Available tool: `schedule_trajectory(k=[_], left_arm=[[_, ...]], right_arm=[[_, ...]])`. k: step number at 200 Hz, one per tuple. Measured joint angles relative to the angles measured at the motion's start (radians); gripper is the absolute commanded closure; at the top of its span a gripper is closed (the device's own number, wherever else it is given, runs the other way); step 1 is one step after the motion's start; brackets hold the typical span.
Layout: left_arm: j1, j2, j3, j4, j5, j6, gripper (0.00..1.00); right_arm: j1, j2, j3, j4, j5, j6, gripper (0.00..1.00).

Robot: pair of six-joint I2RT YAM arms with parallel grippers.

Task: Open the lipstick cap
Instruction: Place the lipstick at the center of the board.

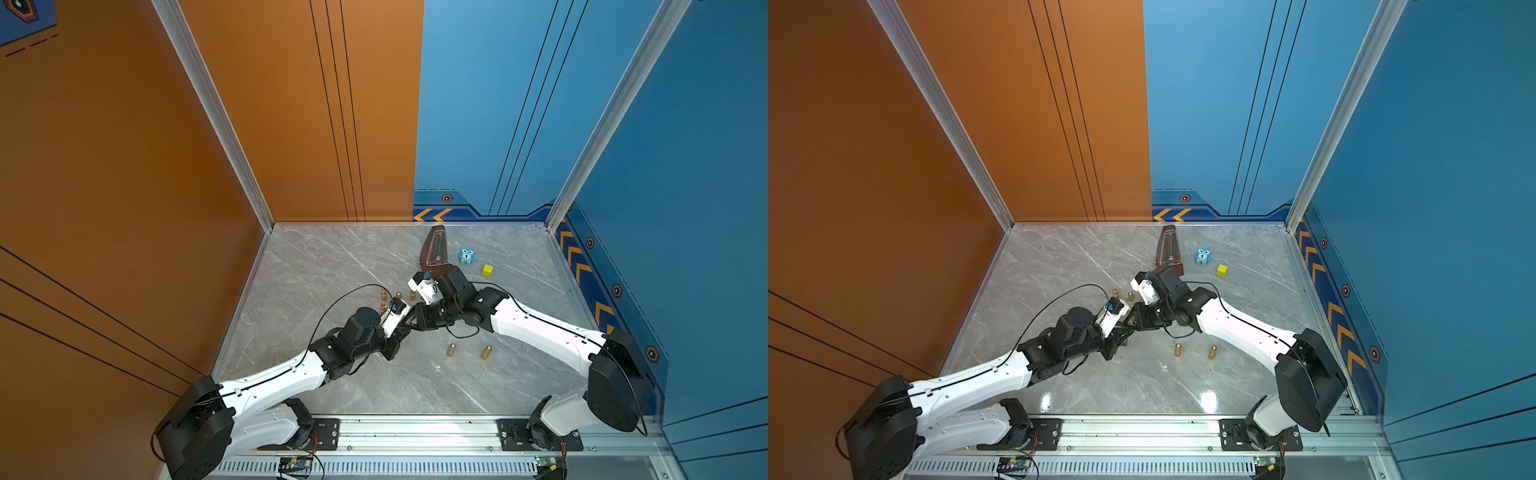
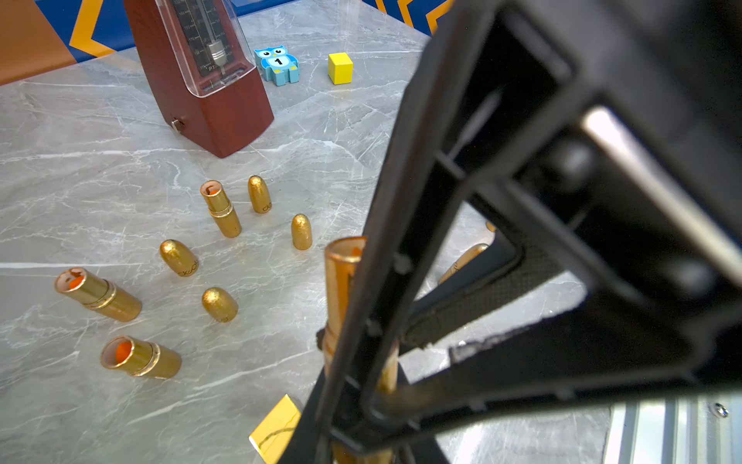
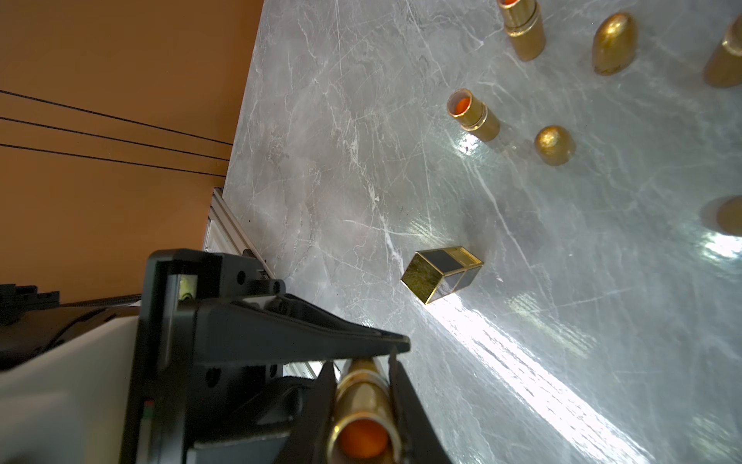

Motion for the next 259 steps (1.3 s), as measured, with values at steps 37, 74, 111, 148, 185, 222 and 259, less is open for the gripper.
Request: schedule_trajectory(k=[37,74,111,148,185,222,259], left_arm=[[0.0,0.0,0.0,-0.003,-0.001,0.0,1.0],[0.0,0.001,0.0,-0.003,-0.005,0.0,0.87],[-0.002,-0.004,0.0,0.003,-0.023,0.002,0.49],[0.002,-0.043,-0.013,0.005,-0.05,-0.01,0.24],[0.026,-0.086,-0.034,-0.013,-0.084,-0.023,0.04],[0.061,-0.125,-0.057,-0.05,-0.127,-0.047,0.01],[0.11,-0.145,-0.061,-0.08,-0.161,-0.074,0.01]], right_arm=[[0.004,0.0,0.0,0.0,0.011,-0.008,0.83],[0.01,-0.002,0.004,-0.006,0.038,-0.028,0.84],[0.014,-0.016,0.012,-0.037,0.108,-0.045,0.84],[0.008,-0.027,0.014,-0.08,0.211,-0.062,0.83],[0.013,-0.029,0.03,-0.116,0.36,-0.085,0.82],[0.032,-0.022,0.032,-0.128,0.505,-0.107,0.82],[0.066,0.043,0.036,-0.092,0.594,-0.14,0.82]])
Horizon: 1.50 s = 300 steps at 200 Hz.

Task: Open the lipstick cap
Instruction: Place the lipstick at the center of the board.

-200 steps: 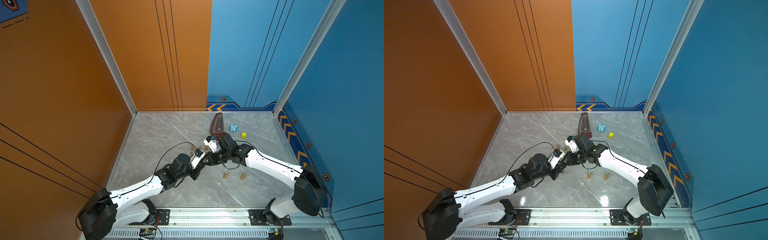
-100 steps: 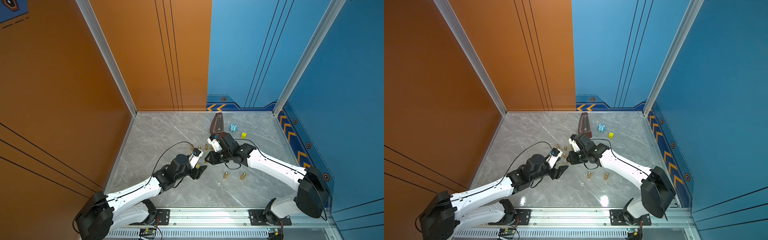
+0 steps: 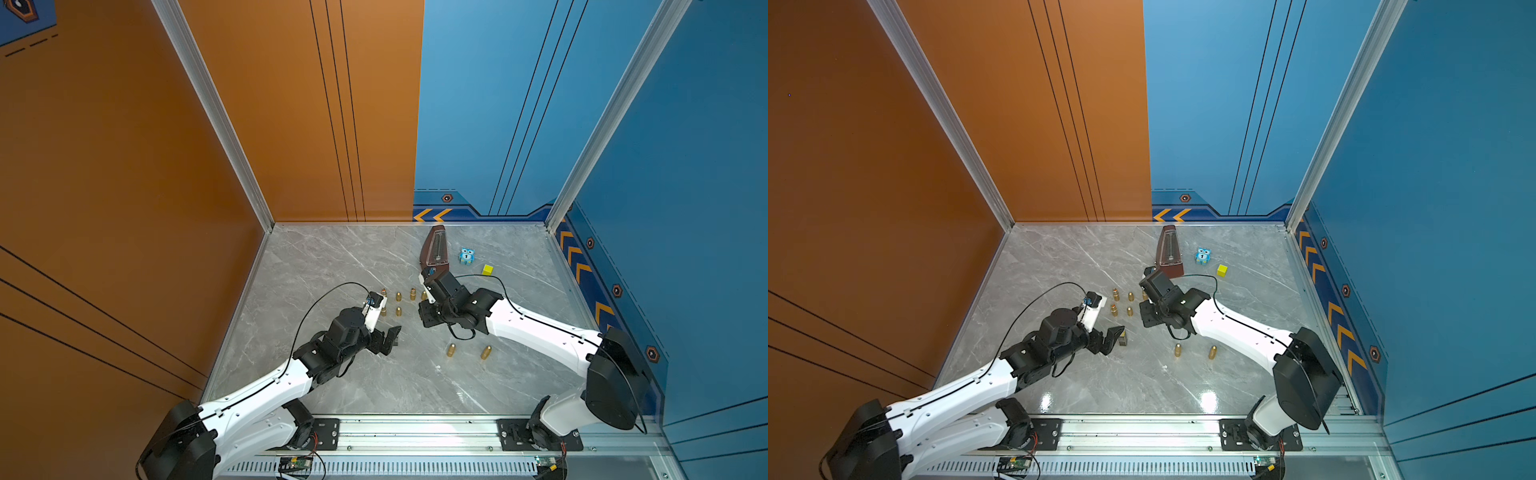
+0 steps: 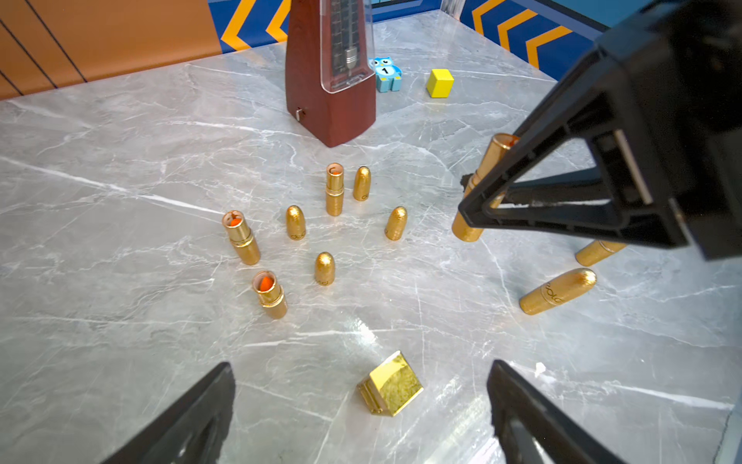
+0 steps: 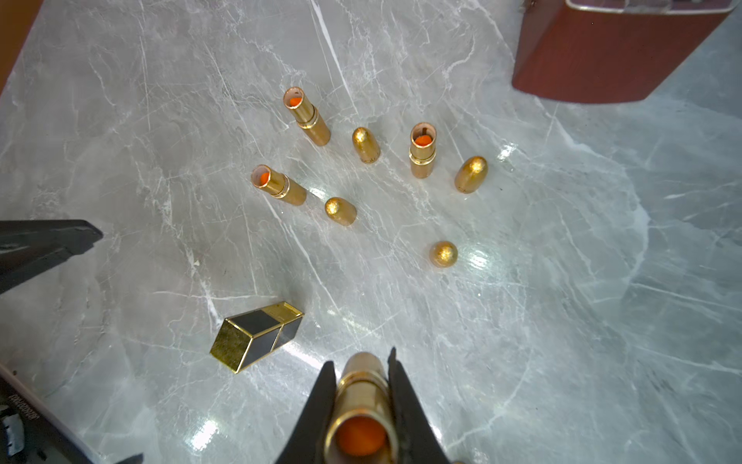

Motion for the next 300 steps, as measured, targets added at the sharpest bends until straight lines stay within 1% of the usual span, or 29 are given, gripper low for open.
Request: schedule_trajectory(k=[53,117,169,211,300], left_arm=[[0.072,-0.023,-0.039,-0.013,-0.018,-0.036,0.01],[0.13,-0.039,-0.059,-0.018,-0.018,-0.058,0.01],[0.138,-0.044,-0.06,-0.021,-0.017,-0.061,0.01],[0.149,-0.047,-0.06,-0.021,-0.014,-0.061,0.01],[0.149,-0.047,-0.06,-0.021,-0.006,-0.069,0.01]], right_arm=[[0.039,0.128,0.002,0.085,0.097,-0.038,0.83],[0.042,0.216,0.002,0.179,0.151,-0.072,0.83],[0.027,0.27,0.002,0.238,0.169,-0.082,0.83],[0.004,0.28,0.002,0.282,0.172,-0.09,0.83],[-0.004,0.327,-0.006,0.351,0.172,-0.109,0.83]])
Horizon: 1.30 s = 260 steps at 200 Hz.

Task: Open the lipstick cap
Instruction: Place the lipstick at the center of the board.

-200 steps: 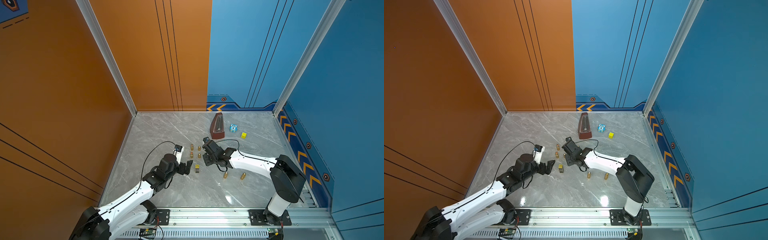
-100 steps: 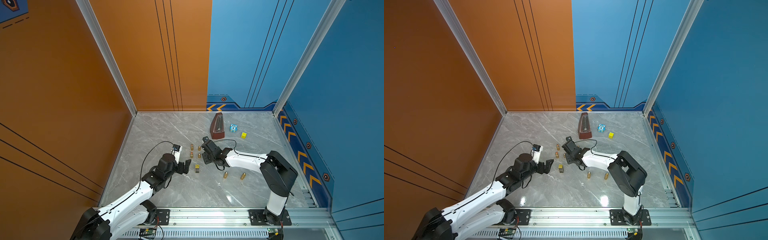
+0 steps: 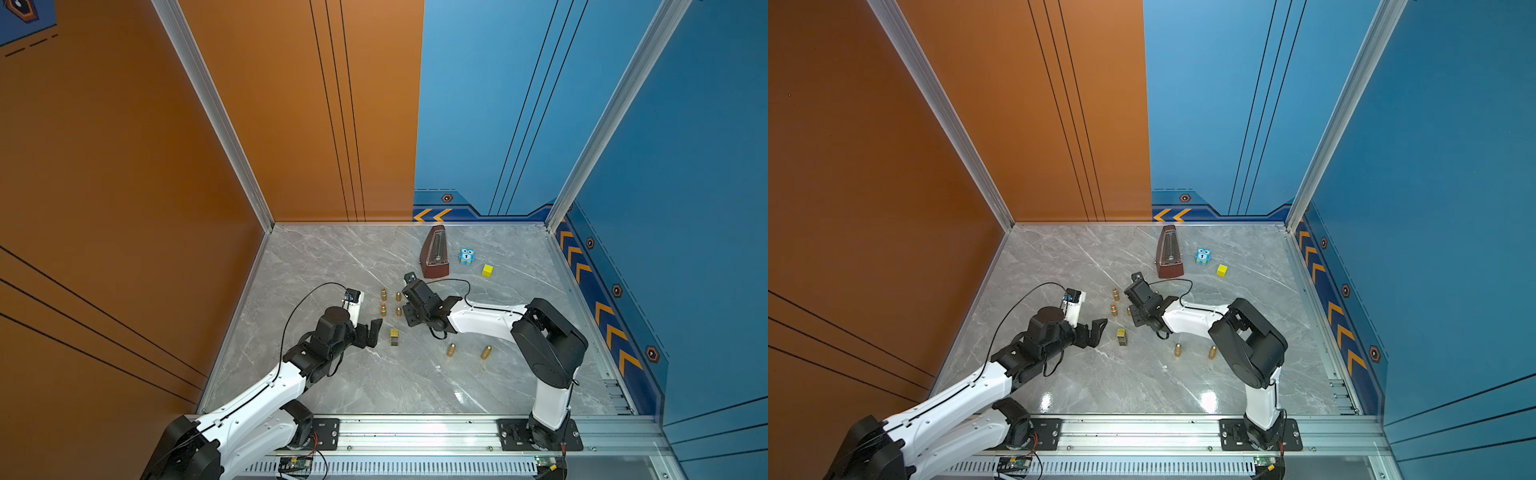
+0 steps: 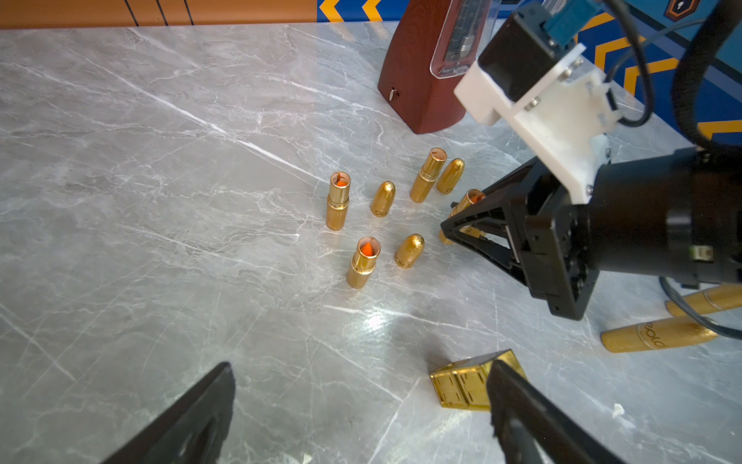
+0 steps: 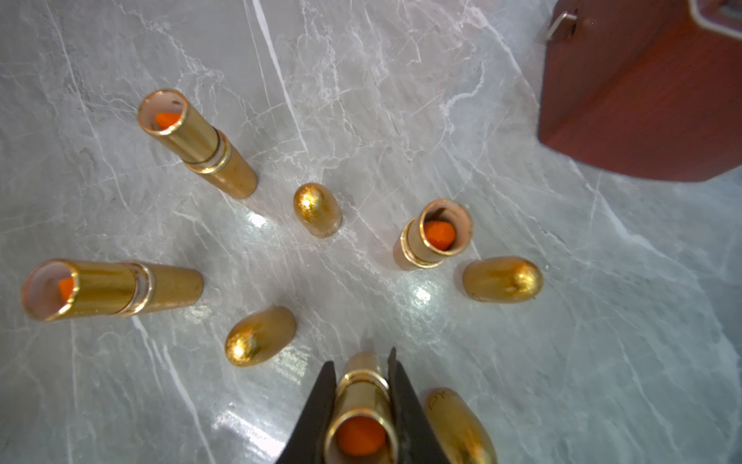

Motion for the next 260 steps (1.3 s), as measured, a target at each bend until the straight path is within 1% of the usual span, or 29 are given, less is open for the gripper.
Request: schedule_trajectory(k=[88,160,260], left_arm=[[0.0,0.0,0.0,0.0,0.007,-0.004,0.01],[0.0,0.0,0.0,0.0,0.011,-0.008,0.01],[0.0,0.003,0.0,-0.002,0.029,-0.011,0.01]], right_arm=[[-0.001,0.001,-0.04,0.036,0.0,-0.022,0.82],[-0.001,0.0,-0.059,0.073,-0.001,-0.022,0.73],[-0.001,0.0,-0.058,0.043,-0.053,-0.021,0.58]])
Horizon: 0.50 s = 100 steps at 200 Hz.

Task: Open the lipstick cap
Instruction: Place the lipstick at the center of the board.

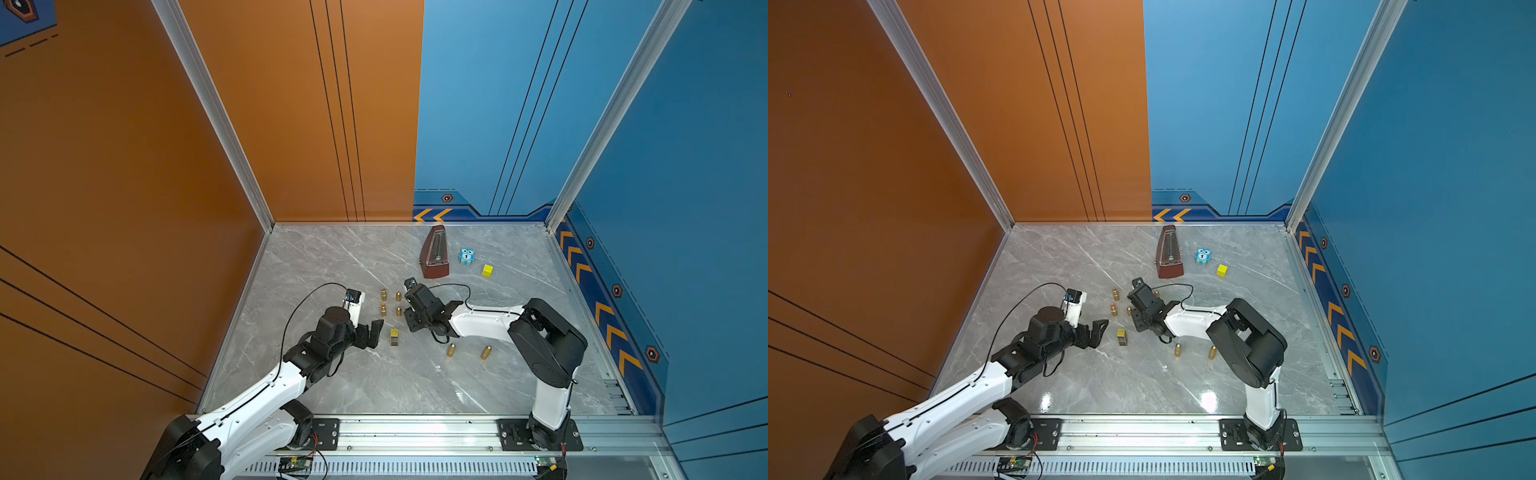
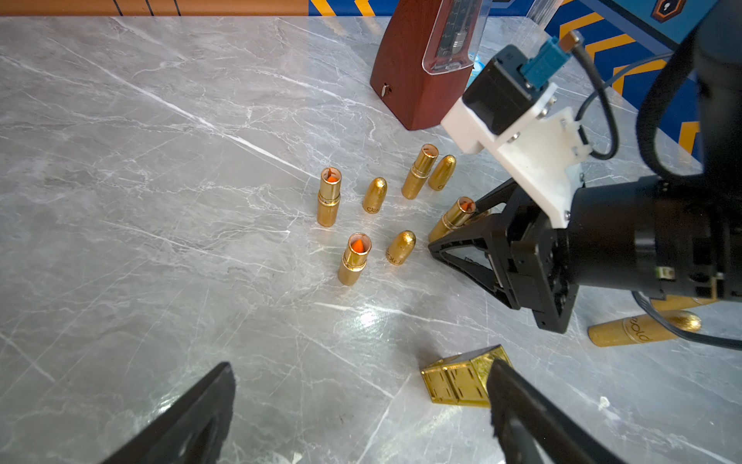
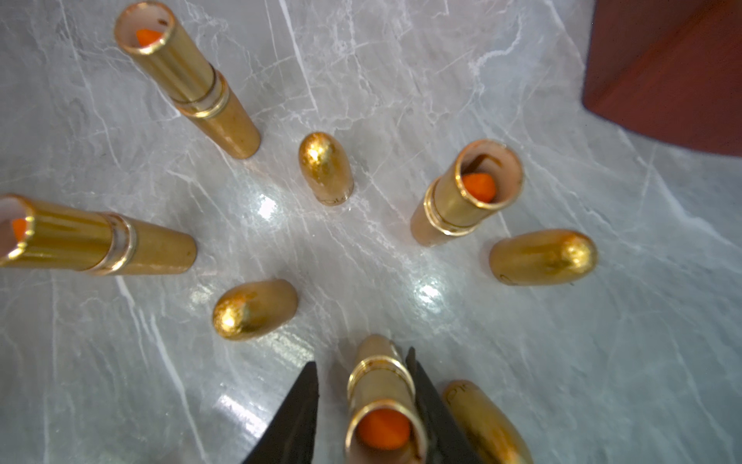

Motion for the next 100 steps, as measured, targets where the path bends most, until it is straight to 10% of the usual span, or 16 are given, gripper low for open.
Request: schedule_trajectory(k=[100], left_arm=[[-0.013,-0.04,0.015,-0.035,0.07,0.011,0.01]], right_arm=[[-0.001,-0.314,-0.004,-0.225,0.004,0.056,0.45]])
